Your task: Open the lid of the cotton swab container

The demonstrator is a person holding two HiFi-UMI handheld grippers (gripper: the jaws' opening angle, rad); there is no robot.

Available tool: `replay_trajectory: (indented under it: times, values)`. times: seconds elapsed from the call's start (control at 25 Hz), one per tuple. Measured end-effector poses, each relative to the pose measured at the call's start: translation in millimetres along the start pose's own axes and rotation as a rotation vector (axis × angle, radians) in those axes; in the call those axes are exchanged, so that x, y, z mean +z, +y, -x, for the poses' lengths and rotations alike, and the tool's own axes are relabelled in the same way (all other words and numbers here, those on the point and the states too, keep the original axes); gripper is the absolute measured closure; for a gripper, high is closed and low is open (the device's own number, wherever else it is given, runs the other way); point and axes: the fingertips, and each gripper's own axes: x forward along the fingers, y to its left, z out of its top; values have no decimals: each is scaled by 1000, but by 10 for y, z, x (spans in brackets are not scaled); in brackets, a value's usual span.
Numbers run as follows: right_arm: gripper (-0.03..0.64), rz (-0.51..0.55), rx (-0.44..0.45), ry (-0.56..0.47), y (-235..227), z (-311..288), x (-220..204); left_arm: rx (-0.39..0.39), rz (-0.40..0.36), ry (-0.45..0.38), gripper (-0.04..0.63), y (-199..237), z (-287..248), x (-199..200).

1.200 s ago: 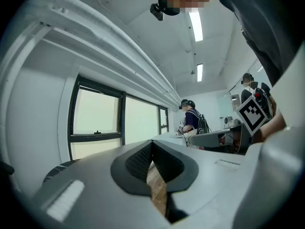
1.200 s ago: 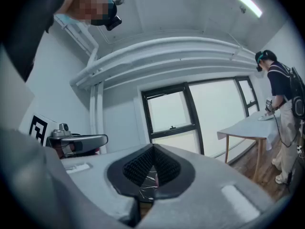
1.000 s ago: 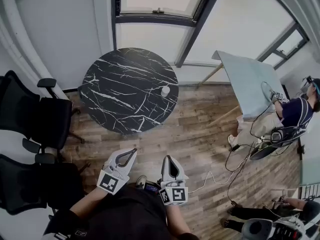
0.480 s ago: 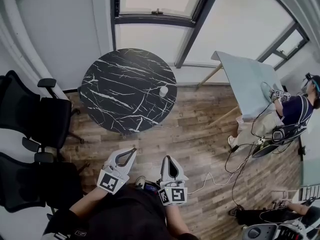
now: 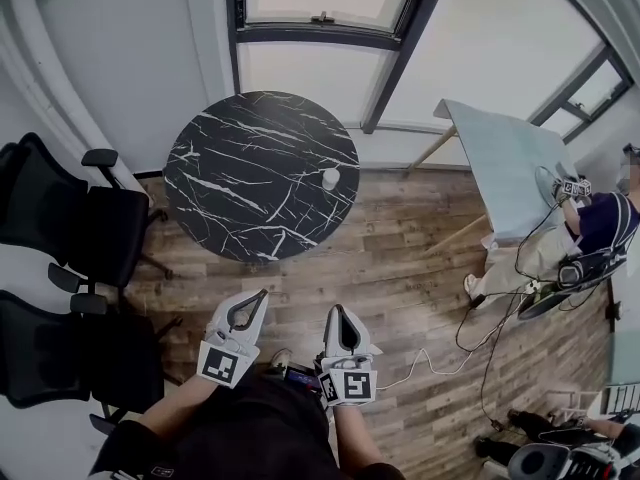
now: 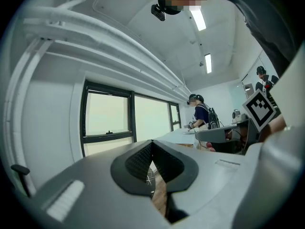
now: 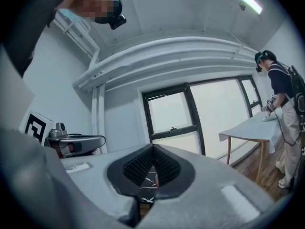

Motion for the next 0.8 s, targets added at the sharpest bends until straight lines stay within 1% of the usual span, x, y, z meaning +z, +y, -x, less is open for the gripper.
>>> replay_trajectory:
  times: [0.08, 0.2, 0.32, 0.44, 0.64, 0.8]
  values:
    - [620, 0, 0, 11, -35, -75, -34, -5, 10, 11, 598, 34, -48, -49]
    - [620, -3, -3, 22, -70, -226, -71, -1, 55, 38, 598, 169, -188, -159]
    - [620, -2, -12, 19, -85, -485, -83, -3, 53, 23, 597, 395, -416, -173]
    - [620, 7, -29, 24, -88, -746, -166, -34, 34, 8, 598, 608, -646, -196]
    - [620, 18, -58, 14, -88, -1309, -153, -91, 63, 5, 598, 1066, -1048, -204]
    - [620, 19, -86, 26, -82, -1723, -180, -132, 57, -1, 598, 1428, -1323, -191]
